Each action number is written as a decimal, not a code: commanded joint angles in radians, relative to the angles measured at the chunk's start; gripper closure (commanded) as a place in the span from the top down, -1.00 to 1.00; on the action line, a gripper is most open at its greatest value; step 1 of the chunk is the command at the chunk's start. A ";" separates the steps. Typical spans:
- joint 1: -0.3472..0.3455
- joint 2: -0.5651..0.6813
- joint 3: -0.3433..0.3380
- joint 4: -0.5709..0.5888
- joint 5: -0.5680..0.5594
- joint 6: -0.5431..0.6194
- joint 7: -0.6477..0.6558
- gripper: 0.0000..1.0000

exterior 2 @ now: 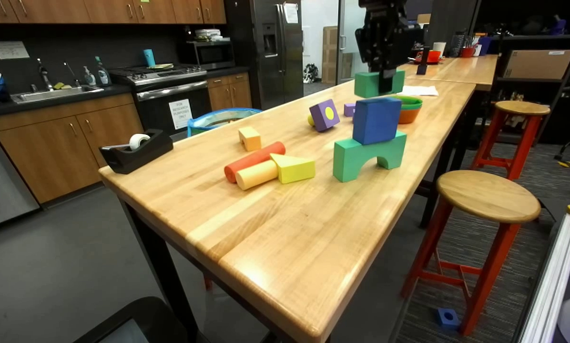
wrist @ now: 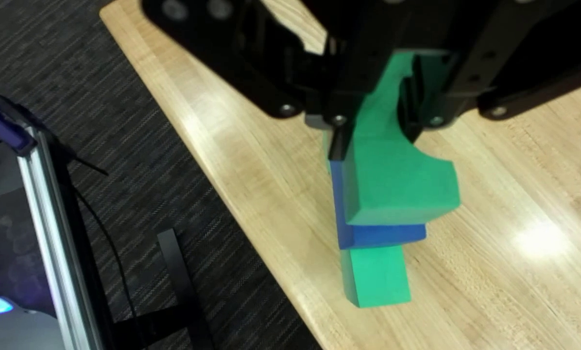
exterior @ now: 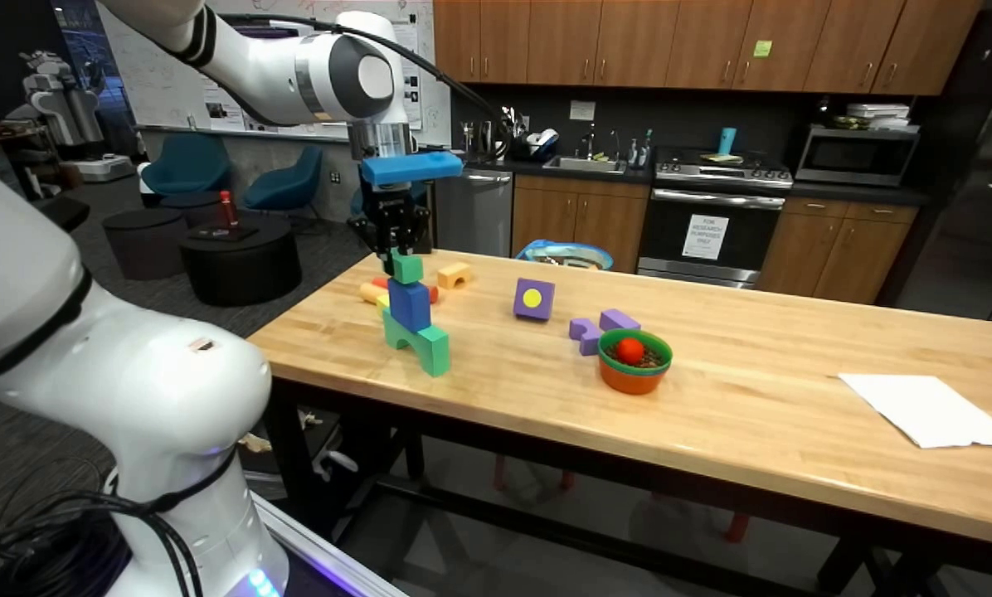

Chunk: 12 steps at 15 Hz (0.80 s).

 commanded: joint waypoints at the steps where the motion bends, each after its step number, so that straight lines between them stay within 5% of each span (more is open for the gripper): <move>1: -0.009 -0.002 -0.002 0.006 0.032 -0.012 -0.053 -0.88; 12: -0.020 -0.002 -0.006 0.002 0.041 -0.009 -0.088 -0.88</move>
